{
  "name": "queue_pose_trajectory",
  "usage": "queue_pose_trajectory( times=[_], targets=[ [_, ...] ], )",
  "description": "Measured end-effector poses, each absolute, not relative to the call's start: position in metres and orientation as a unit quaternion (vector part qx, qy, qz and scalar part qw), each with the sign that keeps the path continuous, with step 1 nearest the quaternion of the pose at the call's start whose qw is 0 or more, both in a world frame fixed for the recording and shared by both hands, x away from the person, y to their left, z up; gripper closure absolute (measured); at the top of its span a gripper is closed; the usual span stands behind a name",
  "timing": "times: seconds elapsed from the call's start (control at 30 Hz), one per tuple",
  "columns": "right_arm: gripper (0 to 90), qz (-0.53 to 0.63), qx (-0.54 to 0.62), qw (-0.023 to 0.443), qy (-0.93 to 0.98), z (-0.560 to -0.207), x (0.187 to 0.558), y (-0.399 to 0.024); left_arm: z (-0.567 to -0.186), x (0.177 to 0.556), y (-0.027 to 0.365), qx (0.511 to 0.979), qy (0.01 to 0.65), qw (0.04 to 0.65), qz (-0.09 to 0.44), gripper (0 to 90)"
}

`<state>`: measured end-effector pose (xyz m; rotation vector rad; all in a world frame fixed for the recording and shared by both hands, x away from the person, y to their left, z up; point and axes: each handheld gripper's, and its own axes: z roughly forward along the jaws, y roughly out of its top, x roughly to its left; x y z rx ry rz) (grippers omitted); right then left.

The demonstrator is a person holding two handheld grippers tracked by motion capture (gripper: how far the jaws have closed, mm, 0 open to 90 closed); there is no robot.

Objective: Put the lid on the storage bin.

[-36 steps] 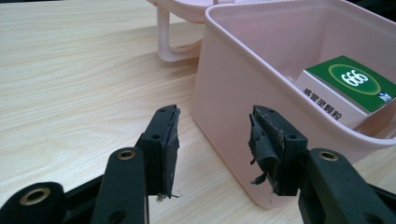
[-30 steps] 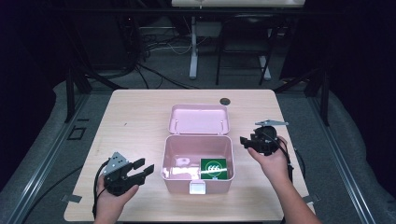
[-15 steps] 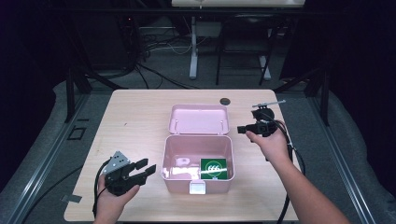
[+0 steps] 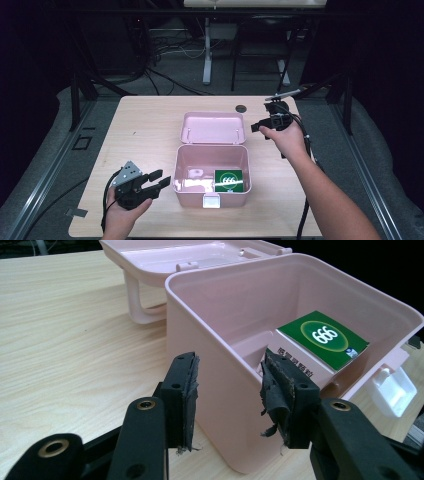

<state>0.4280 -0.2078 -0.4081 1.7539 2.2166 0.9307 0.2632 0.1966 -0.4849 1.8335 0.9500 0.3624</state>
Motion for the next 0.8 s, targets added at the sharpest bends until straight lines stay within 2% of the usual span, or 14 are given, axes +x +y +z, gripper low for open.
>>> queue_pose_trajectory(
  times=[0.57,0.8],
  targets=[
    [63.9,0.273,0.619,0.051,0.734,-0.418,0.467,-0.189,-0.483,0.262,0.183,0.770,0.375,0.497,0.138,58.7],
    [66.1,0.255,0.628,0.049,0.734,-0.426,0.480,-0.180,-0.486,0.264,0.178,0.778,0.372,0.488,0.136,61.8]
  ],
)
